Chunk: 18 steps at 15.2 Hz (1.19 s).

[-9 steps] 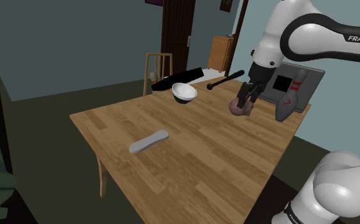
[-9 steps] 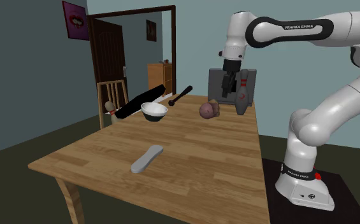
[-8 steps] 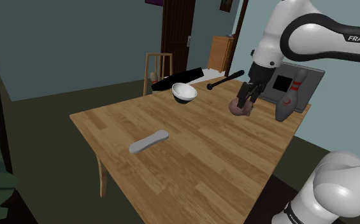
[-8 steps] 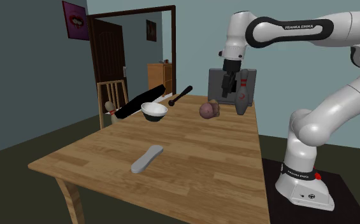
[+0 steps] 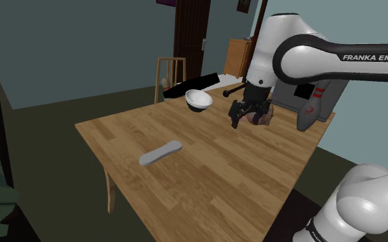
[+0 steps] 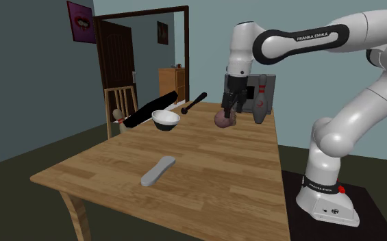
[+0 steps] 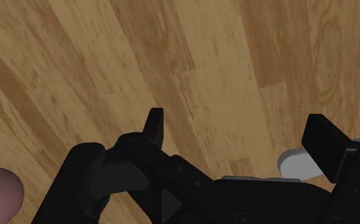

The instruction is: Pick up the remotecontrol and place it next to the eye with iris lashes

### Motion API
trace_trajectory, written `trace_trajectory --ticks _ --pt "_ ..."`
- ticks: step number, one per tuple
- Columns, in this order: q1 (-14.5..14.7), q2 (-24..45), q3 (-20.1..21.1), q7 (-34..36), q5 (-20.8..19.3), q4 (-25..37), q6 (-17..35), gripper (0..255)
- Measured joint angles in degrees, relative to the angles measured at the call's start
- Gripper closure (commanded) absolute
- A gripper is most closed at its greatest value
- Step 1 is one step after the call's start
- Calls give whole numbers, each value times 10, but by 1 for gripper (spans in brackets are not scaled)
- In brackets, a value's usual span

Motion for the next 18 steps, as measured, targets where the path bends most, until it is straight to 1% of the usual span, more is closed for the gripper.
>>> trace_trajectory --ticks 5,9,13,15,18 --pt "-23 79 75 154 19 23 50 0" --pt "-48 163 130 280 10 66 85 0" --pt "-68 262 182 420 -23 122 115 0" --pt "-75 316 198 487 -50 154 126 0" --pt "-73 401 210 589 -97 209 135 0"
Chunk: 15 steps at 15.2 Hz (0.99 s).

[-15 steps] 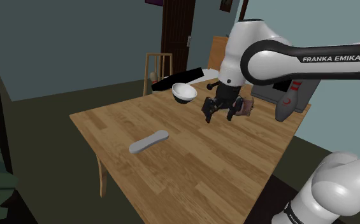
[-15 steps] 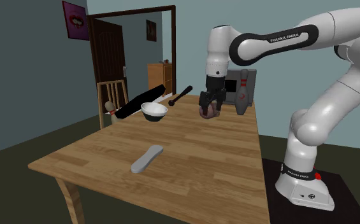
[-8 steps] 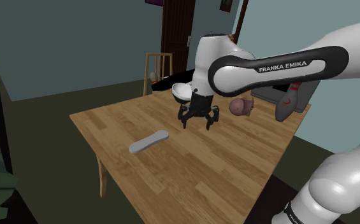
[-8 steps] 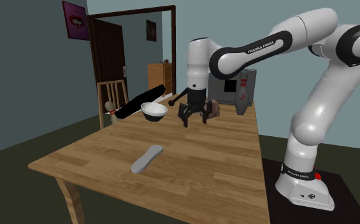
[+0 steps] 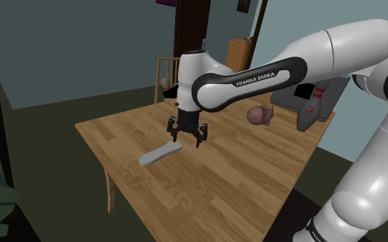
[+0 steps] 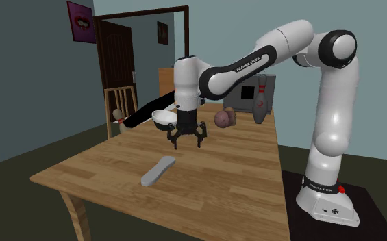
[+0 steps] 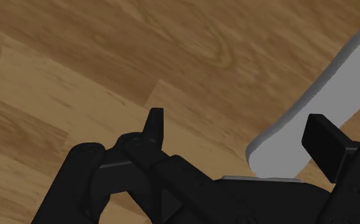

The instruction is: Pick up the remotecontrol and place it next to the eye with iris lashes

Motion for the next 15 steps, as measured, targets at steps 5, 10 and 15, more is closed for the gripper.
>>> trace_trajectory --ticks 5,10,15 --pt "33 131 -15 150 -69 107 -5 0" --pt "82 257 -53 264 -111 240 -26 0" --pt "94 294 -67 287 -124 257 -7 0"
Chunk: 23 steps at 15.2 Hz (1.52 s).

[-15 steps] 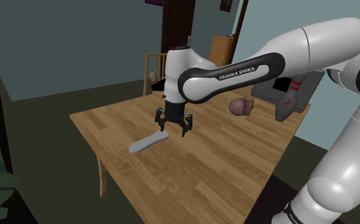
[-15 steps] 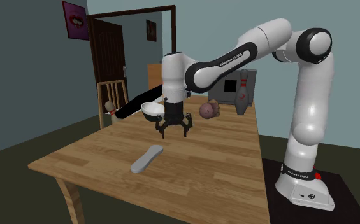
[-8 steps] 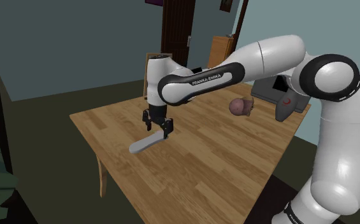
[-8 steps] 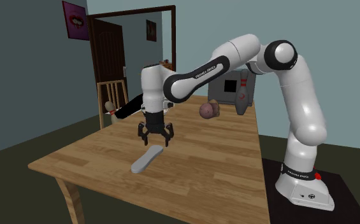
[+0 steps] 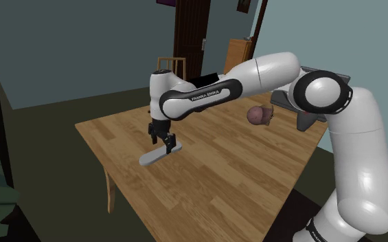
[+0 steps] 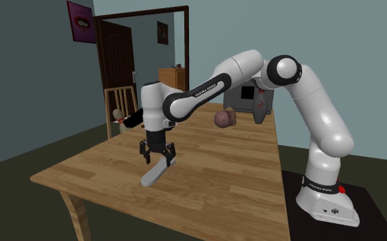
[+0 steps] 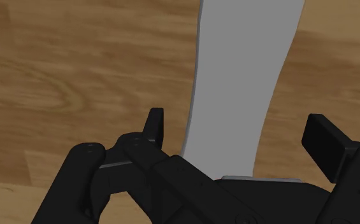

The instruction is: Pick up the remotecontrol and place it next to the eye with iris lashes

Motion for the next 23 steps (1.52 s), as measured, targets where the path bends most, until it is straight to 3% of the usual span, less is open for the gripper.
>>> trace_trajectory --ticks 10,11,23 --pt "1 10 -4 5 -6 -13 22 0" --pt "1 10 -4 5 -6 -13 22 255" --pt "1 7 -3 4 -4 -8 14 255"
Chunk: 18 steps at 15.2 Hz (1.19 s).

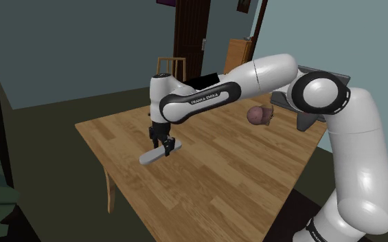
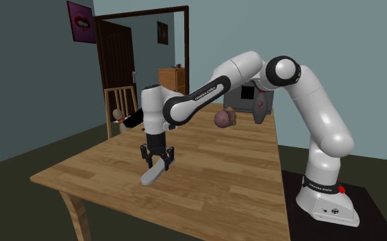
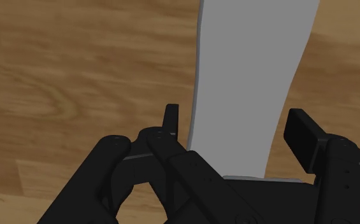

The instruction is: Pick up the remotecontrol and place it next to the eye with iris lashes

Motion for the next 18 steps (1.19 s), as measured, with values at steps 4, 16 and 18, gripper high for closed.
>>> trace_trajectory --ticks 4,16,18 --pt "-2 -12 4 -4 6 10 -21 255" --pt "-2 -40 14 -15 23 64 -99 255" --pt "-1 -41 15 -18 25 78 -114 255"
